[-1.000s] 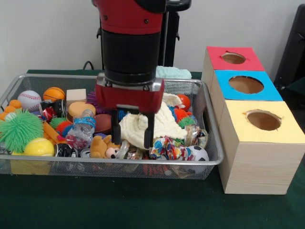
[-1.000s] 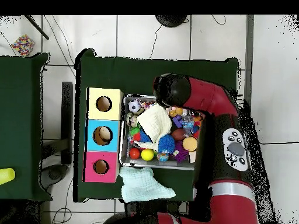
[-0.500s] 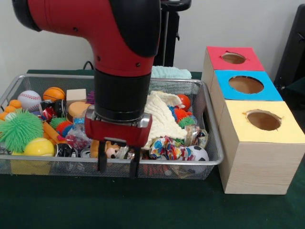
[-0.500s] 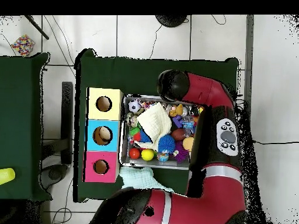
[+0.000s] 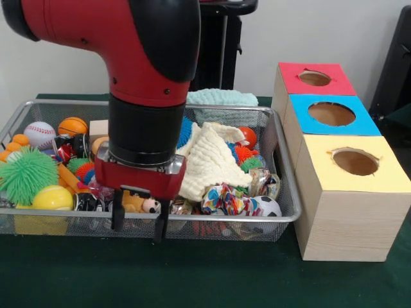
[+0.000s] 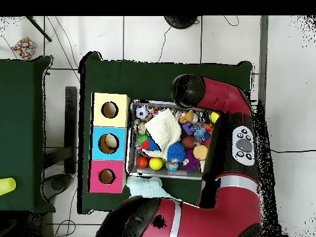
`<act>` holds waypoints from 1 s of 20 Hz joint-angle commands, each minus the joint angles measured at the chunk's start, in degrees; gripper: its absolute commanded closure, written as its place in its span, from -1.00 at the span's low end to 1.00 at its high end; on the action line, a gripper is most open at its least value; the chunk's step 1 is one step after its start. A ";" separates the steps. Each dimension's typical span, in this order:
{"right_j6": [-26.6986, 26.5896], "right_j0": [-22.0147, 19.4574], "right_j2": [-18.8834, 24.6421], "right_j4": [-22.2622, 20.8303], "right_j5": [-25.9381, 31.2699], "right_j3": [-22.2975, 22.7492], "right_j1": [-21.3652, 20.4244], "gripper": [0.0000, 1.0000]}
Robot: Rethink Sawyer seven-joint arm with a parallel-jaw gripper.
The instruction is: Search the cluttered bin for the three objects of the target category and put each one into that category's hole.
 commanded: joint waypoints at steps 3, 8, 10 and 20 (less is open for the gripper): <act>12.43 1.03 -0.41 3.16 3.50 4.42 -5.80 -1.00; 12.62 1.43 -1.72 4.15 5.47 7.64 -7.81 -1.00; 12.00 1.56 -2.63 3.97 5.74 8.27 -7.86 -1.00; 10.58 0.18 -3.11 1.93 -3.54 17.50 -6.79 -1.00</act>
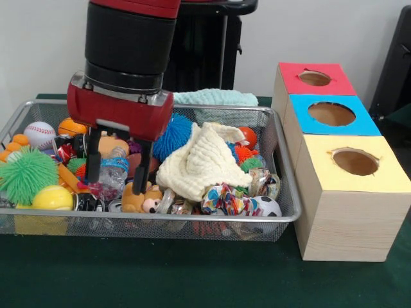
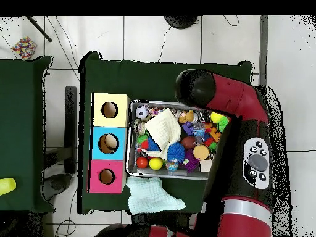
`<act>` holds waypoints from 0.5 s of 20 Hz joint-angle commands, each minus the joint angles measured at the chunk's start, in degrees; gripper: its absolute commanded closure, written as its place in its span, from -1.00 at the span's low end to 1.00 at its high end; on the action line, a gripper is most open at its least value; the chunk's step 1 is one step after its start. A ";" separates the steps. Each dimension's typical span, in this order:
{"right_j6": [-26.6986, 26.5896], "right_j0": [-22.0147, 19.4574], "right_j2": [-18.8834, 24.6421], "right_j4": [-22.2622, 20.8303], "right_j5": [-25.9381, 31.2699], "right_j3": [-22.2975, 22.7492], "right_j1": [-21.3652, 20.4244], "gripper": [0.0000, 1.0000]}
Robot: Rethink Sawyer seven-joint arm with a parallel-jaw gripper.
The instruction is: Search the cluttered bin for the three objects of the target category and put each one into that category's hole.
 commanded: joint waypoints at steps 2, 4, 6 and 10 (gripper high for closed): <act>10.41 -1.13 1.06 -0.56 -4.48 14.64 0.68 -1.00; 9.73 -1.65 1.90 -0.22 -5.71 16.53 0.03 -1.00; 9.38 -2.15 2.56 -0.21 -7.82 18.45 -0.35 -1.00; 9.86 -1.89 2.53 -0.11 -10.19 20.29 -0.07 -1.00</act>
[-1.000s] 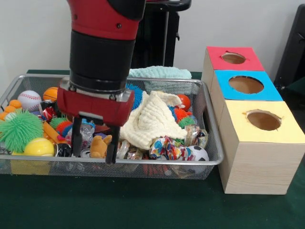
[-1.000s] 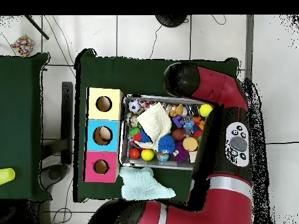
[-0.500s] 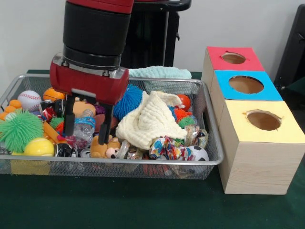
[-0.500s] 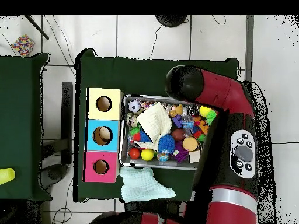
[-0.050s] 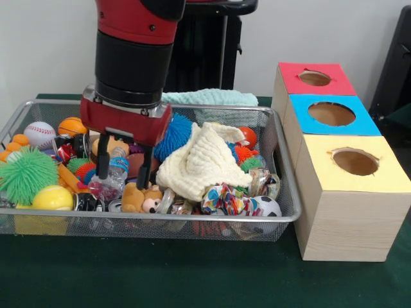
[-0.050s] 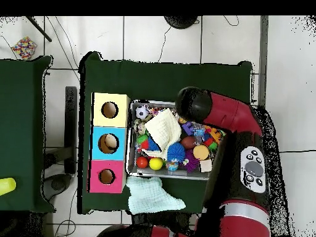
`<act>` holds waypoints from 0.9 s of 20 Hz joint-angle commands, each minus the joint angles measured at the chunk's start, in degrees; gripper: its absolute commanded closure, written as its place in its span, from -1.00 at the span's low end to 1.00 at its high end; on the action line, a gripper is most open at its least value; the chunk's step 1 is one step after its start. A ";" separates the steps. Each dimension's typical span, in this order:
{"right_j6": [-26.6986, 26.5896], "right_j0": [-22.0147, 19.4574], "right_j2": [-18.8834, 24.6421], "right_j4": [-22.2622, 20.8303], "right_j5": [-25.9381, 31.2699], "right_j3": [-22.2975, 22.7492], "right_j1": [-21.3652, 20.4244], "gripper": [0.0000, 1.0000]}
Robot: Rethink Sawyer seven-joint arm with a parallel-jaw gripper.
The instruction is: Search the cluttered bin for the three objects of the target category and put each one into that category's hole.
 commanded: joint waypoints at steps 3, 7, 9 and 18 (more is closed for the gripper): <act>11.41 -0.62 2.85 0.31 -7.09 11.92 0.57 -1.00; 12.54 0.20 2.50 0.94 -9.28 12.89 1.56 -1.00; 13.40 0.64 2.08 1.26 -10.60 13.22 2.23 -1.00; 14.83 1.66 1.69 2.42 -14.81 13.82 5.29 -1.00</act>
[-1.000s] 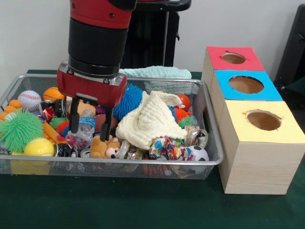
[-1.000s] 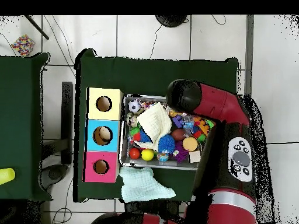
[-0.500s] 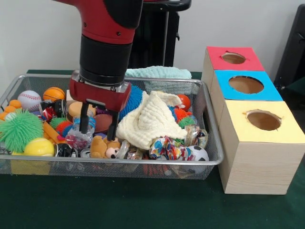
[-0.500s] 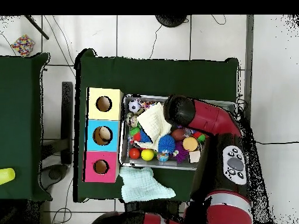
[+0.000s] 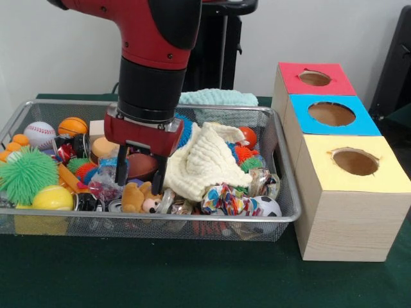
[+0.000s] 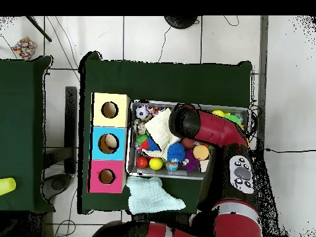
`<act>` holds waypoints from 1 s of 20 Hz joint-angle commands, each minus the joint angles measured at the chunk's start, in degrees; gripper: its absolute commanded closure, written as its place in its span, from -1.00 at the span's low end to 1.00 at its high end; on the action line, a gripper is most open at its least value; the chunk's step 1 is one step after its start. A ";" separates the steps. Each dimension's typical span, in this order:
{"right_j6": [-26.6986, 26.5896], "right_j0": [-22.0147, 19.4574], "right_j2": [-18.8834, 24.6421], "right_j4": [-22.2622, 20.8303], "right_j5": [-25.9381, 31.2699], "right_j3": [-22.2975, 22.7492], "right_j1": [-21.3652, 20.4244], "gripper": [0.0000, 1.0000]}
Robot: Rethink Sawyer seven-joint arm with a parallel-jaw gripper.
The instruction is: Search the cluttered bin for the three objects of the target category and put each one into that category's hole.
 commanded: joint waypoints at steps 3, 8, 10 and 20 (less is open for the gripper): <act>14.69 0.20 2.75 2.32 -6.64 7.29 5.12 -1.00; 14.72 0.22 2.85 2.38 -10.17 7.75 7.08 -1.00; 14.52 0.25 2.84 2.38 -11.39 7.74 7.95 -1.00; 11.85 0.73 1.05 1.83 -12.65 5.93 9.47 -1.00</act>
